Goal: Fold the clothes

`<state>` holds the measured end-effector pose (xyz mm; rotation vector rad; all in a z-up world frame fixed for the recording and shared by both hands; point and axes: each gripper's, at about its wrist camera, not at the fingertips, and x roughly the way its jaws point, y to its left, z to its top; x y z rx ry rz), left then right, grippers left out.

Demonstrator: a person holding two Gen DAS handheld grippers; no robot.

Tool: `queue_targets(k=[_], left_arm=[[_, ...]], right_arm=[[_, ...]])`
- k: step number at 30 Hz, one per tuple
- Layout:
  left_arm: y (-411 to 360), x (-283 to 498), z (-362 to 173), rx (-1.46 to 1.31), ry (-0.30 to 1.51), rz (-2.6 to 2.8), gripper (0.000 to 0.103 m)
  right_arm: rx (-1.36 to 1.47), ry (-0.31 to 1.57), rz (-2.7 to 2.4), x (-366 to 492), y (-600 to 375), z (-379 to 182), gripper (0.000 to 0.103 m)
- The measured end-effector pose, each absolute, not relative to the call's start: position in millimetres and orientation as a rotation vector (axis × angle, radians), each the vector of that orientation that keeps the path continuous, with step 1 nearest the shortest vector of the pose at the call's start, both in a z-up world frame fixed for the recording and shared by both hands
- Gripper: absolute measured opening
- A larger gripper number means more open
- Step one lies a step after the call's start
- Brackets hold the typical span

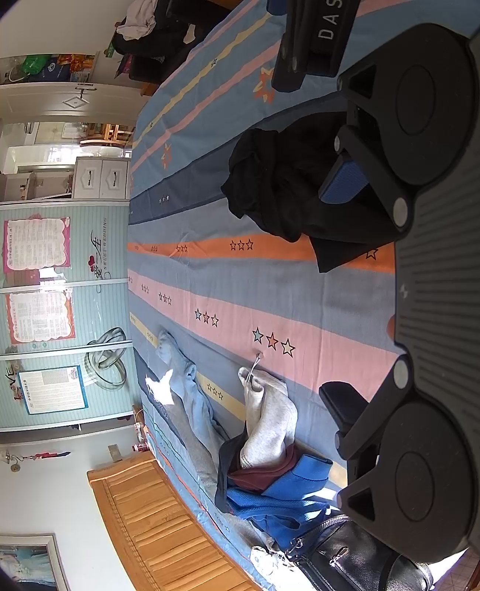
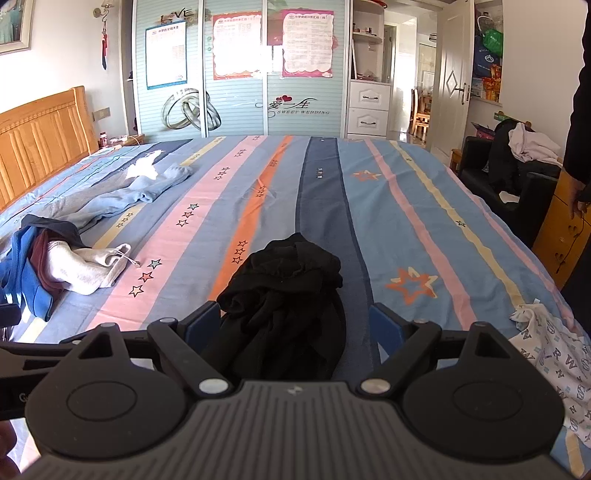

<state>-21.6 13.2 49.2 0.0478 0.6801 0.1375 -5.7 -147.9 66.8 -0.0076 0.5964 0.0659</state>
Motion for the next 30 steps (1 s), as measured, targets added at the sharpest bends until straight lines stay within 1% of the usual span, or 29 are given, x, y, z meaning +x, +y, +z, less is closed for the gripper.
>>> queue_targets(k=[30], left_arm=[[17.4, -24.5, 48.1, 0.046, 0.680, 0.144, 0.102]], right_arm=[[0.036, 0.624, 0.094, -3.0, -149.2, 64.1, 0.088]])
